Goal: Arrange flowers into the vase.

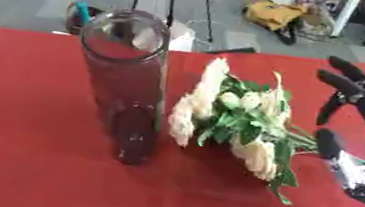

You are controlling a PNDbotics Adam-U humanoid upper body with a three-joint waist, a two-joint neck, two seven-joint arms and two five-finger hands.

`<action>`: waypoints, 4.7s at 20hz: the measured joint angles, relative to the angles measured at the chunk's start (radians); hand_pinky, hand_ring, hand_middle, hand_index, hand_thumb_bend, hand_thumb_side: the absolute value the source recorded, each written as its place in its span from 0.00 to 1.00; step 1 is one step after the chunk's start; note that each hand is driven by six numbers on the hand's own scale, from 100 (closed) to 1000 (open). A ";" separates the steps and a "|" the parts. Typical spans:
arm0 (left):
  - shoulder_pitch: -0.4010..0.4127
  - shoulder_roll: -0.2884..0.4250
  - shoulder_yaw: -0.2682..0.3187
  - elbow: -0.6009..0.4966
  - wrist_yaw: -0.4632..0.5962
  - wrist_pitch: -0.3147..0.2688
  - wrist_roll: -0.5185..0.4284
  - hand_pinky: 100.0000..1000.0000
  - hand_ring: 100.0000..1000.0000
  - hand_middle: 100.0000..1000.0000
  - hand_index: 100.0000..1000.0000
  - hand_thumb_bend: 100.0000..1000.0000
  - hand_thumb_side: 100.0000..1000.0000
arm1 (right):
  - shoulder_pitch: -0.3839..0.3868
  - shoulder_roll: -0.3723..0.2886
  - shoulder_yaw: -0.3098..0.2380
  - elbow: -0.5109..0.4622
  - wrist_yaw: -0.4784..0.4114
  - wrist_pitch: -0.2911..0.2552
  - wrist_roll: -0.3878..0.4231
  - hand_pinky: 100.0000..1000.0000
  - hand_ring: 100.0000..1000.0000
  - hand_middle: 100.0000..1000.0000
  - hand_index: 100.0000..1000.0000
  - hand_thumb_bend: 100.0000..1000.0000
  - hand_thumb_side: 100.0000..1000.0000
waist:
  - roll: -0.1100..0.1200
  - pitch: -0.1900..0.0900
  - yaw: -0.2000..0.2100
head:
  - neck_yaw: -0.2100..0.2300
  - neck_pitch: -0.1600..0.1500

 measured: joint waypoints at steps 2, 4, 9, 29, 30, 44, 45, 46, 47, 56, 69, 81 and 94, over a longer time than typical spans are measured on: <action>0.000 0.000 0.000 0.000 0.000 0.002 -0.001 0.59 0.70 0.70 0.79 0.00 0.83 | 0.005 -0.012 -0.005 0.000 0.003 0.026 0.017 1.00 1.00 0.30 0.96 0.19 1.00 | 0.000 0.000 0.000 | 0.000 0.000; 0.000 0.000 0.000 0.000 0.001 0.005 -0.004 0.59 0.70 0.70 0.79 0.00 0.83 | 0.005 -0.023 -0.009 0.000 0.003 0.045 0.034 1.00 1.00 0.31 0.97 0.20 1.00 | 0.000 0.000 0.001 | -0.001 0.000; 0.001 0.000 0.000 0.000 0.004 0.010 -0.009 0.59 0.70 0.69 0.79 0.00 0.82 | 0.012 -0.054 -0.020 0.000 0.002 0.081 0.099 1.00 1.00 0.37 1.00 0.28 1.00 | -0.001 0.001 0.005 | -0.002 0.000; 0.008 0.000 0.000 0.000 0.017 0.021 -0.023 0.58 0.70 0.69 0.79 0.00 0.78 | -0.035 -0.185 -0.045 0.211 -0.019 0.121 0.306 1.00 1.00 0.35 1.00 0.55 0.90 | -0.009 0.002 0.024 | -0.016 0.000; 0.008 0.000 0.000 0.000 0.017 0.021 -0.024 0.58 0.70 0.69 0.79 0.00 0.78 | -0.041 -0.188 -0.045 0.229 -0.033 0.117 0.303 1.00 1.00 0.37 1.00 0.53 0.97 | -0.009 0.003 0.024 | -0.019 0.000; 0.009 -0.001 -0.002 0.000 0.017 0.027 -0.033 0.58 0.70 0.69 0.79 0.00 0.76 | -0.078 -0.238 -0.029 0.429 -0.122 0.037 0.264 1.00 1.00 0.34 1.00 0.44 0.88 | -0.008 0.020 0.038 | -0.077 -0.004; 0.009 -0.001 -0.003 0.000 0.017 0.028 -0.034 0.58 0.70 0.69 0.79 0.00 0.75 | -0.083 -0.238 -0.025 0.439 -0.122 0.033 0.263 1.00 1.00 0.34 1.00 0.43 0.85 | -0.007 0.021 0.039 | -0.078 -0.005; 0.009 -0.001 -0.004 0.000 0.016 0.028 -0.034 0.58 0.70 0.69 0.79 0.00 0.75 | -0.087 -0.238 -0.023 0.448 -0.122 0.029 0.262 1.00 1.00 0.34 1.00 0.44 0.84 | -0.006 0.022 0.043 | -0.081 -0.008; 0.009 -0.001 -0.006 0.000 0.016 0.028 -0.034 0.58 0.70 0.69 0.79 0.00 0.75 | -0.092 -0.239 -0.019 0.459 -0.122 0.025 0.262 1.00 1.00 0.34 1.00 0.45 0.82 | -0.006 0.024 0.045 | -0.084 -0.009; 0.009 -0.001 -0.007 0.000 0.015 0.019 -0.037 0.58 0.70 0.69 0.78 0.00 0.74 | -0.045 -0.243 -0.021 0.484 -0.148 0.005 0.260 1.00 1.00 0.33 1.00 0.44 0.73 | -0.006 0.042 0.059 | -0.088 -0.026; 0.009 -0.002 -0.008 0.000 0.010 0.017 -0.045 0.59 0.70 0.70 0.78 0.00 0.74 | -0.040 -0.243 -0.025 0.476 -0.138 0.006 0.312 1.00 1.00 0.25 1.00 0.58 0.60 | -0.011 0.056 0.071 | -0.094 -0.044; 0.009 -0.010 -0.019 0.000 0.008 0.020 -0.054 0.59 0.70 0.70 0.78 0.00 0.73 | -0.050 -0.242 -0.015 0.479 -0.032 0.007 0.268 1.00 1.00 0.24 1.00 0.49 0.51 | -0.016 0.063 0.087 | -0.103 -0.045; 0.007 -0.010 -0.020 0.000 0.008 0.017 -0.063 0.58 0.70 0.69 0.78 0.00 0.73 | -0.058 -0.242 -0.009 0.489 -0.034 0.011 0.263 1.00 1.00 0.33 1.00 0.51 0.48 | -0.018 0.072 0.097 | -0.112 -0.058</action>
